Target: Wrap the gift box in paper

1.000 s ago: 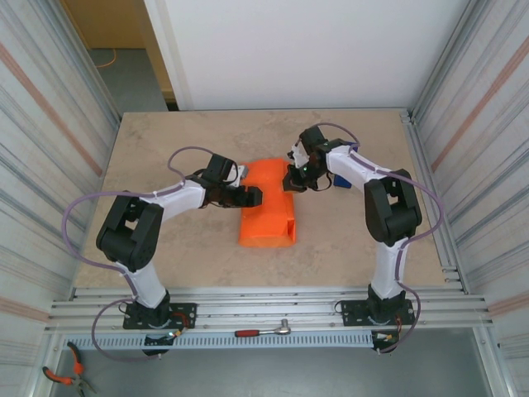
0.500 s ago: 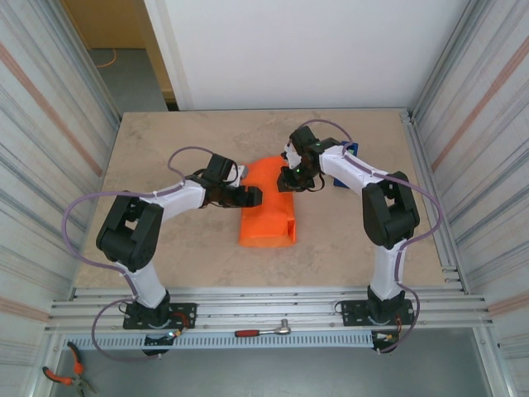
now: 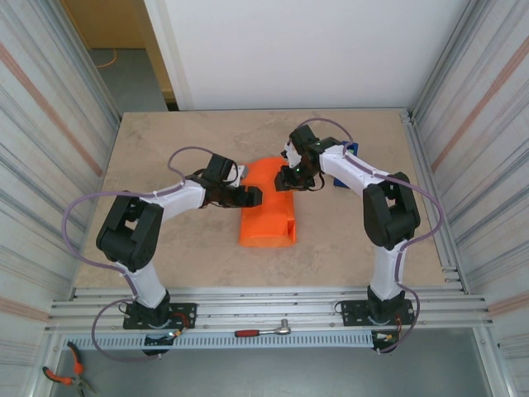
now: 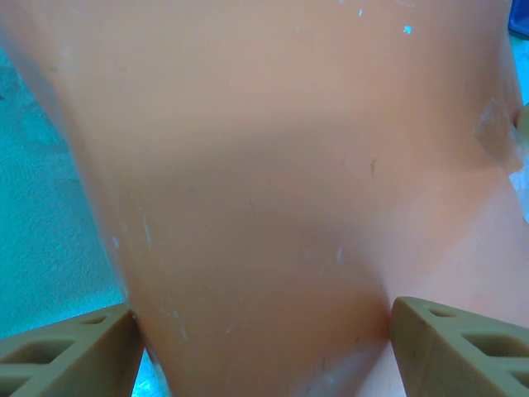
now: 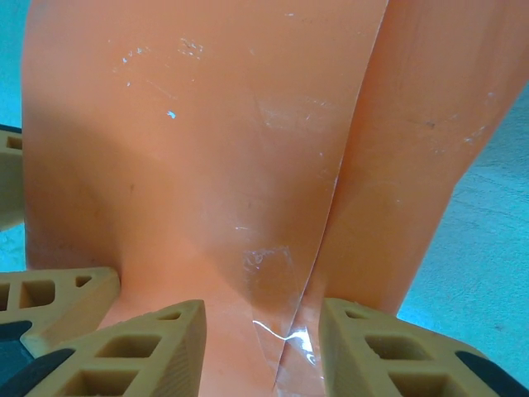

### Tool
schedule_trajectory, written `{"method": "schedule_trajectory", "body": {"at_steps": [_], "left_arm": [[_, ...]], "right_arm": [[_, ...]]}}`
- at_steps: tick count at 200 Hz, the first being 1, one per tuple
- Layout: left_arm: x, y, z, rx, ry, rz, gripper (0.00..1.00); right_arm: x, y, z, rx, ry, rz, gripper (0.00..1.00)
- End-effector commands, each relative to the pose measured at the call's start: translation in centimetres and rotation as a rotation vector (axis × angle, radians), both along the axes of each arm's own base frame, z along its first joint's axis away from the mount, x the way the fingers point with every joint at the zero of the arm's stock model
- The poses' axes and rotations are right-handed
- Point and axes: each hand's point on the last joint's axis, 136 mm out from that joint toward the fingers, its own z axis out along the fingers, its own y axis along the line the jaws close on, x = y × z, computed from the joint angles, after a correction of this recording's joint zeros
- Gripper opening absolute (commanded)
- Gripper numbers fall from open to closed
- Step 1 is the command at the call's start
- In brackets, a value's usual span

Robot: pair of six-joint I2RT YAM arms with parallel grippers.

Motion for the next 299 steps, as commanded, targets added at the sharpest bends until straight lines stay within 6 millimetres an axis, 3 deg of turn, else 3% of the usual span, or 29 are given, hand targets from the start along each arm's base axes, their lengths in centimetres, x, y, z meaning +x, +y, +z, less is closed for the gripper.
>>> {"method": "schedule_trajectory", "body": {"at_steps": [1, 36, 57, 88, 121, 144, 201, 234, 270, 299], "left_arm": [[-2.7, 1.4, -4.4, 0.137, 0.113, -0.02, 0.78], [-2.6, 1.5, -4.4, 0.138, 0.112, -0.019, 0.78], [-2.7, 1.4, -4.4, 0.138, 0.112, -0.021, 0.78], [-2.7, 1.4, -4.4, 0.14, 0.113, -0.021, 0.78], [-2.6, 1.4, -4.2, 0.139, 0.108, -0.022, 0.78], [-2.7, 1.4, -4.3, 0.138, 0.109, -0.022, 0.78], [-2.7, 1.3, -4.3, 0.136, 0.11, -0.022, 0.78], [-2.5, 1.2, -4.0, 0.131, 0.104, -0.022, 0.78], [-1.9, 0.8, -2.4, 0.098, 0.081, -0.026, 0.78], [-0.6, -0.3, 1.1, -0.01, 0.045, -0.052, 0.81]], "right_arm": [[0.4, -1.1, 1.7, -0.028, -0.037, -0.036, 0.44], [0.6, -1.3, 3.8, 0.028, -0.075, -0.068, 0.46], [0.5, -0.3, 4.3, 0.108, -0.063, -0.081, 0.35], [0.3, 0.8, 3.4, 0.229, -0.024, -0.119, 0.17], [-0.4, 0.5, 1.6, 0.299, 0.01, -0.174, 0.08], [-0.9, -0.3, 0.8, 0.321, 0.024, -0.207, 0.04], [-1.3, -1.3, 3.6, 0.383, -0.044, -0.238, 0.03], [-2.0, -0.8, 1.5, 0.377, 0.002, -0.243, 0.03], [-2.4, -1.0, -0.5, 0.36, 0.047, -0.256, 0.01], [-1.5, -1.5, 1.6, 0.39, 0.024, -0.259, 0.02]]}}
